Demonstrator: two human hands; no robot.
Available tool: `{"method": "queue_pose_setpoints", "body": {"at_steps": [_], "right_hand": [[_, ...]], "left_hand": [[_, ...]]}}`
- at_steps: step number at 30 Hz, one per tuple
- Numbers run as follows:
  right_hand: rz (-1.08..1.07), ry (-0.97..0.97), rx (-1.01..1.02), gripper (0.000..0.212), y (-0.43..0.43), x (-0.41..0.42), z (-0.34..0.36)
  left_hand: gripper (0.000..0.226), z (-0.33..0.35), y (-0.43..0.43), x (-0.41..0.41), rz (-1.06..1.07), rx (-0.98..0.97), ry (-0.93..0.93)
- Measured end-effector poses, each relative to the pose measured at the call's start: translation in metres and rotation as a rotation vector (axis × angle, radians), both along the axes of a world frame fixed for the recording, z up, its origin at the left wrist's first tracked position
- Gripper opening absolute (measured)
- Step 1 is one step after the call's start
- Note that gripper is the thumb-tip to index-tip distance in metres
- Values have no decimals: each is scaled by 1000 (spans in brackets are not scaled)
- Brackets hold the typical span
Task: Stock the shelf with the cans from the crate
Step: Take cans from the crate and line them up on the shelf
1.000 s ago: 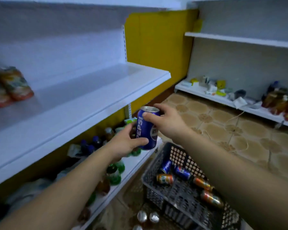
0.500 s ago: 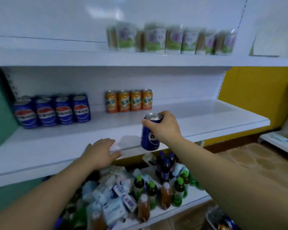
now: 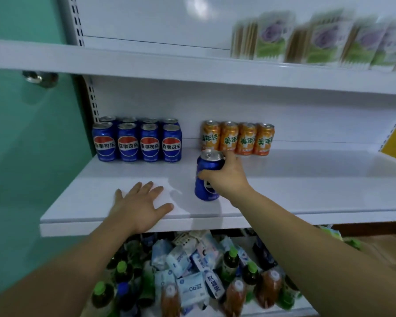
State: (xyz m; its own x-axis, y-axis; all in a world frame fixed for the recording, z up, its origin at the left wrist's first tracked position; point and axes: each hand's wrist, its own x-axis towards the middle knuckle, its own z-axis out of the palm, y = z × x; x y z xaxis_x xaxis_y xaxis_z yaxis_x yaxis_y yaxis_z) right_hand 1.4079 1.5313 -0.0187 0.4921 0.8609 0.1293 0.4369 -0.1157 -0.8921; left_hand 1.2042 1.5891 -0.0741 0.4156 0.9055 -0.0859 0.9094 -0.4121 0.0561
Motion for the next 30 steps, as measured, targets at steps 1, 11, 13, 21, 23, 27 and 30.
{"method": "queue_pose_setpoints", "body": {"at_steps": [1,11,13,21,23,27,30], "right_hand": [[25,-13,-24,73,5,-3,0],[161,-84,37,66,44,-41,-7],[179,-84,16,65,48,-43,-6],[227,-111,34,76,66,-73,-5],[251,-126,39,76,73,-84,-6],[307,-134,16,75,87,-106,-6],[337,-144,42,77,98,-124,-8]], "left_hand": [[75,0,1,0,2,6,-1],[74,-1,0,-2,-12,26,-38],[73,0,0,-5,-32,17,-46],[82,2,27,-96,142,-14,-37],[98,-3,31,-114,195,0,-49],[78,-10,32,-115,202,78,-61],[77,-12,32,-115,196,112,-79]]}}
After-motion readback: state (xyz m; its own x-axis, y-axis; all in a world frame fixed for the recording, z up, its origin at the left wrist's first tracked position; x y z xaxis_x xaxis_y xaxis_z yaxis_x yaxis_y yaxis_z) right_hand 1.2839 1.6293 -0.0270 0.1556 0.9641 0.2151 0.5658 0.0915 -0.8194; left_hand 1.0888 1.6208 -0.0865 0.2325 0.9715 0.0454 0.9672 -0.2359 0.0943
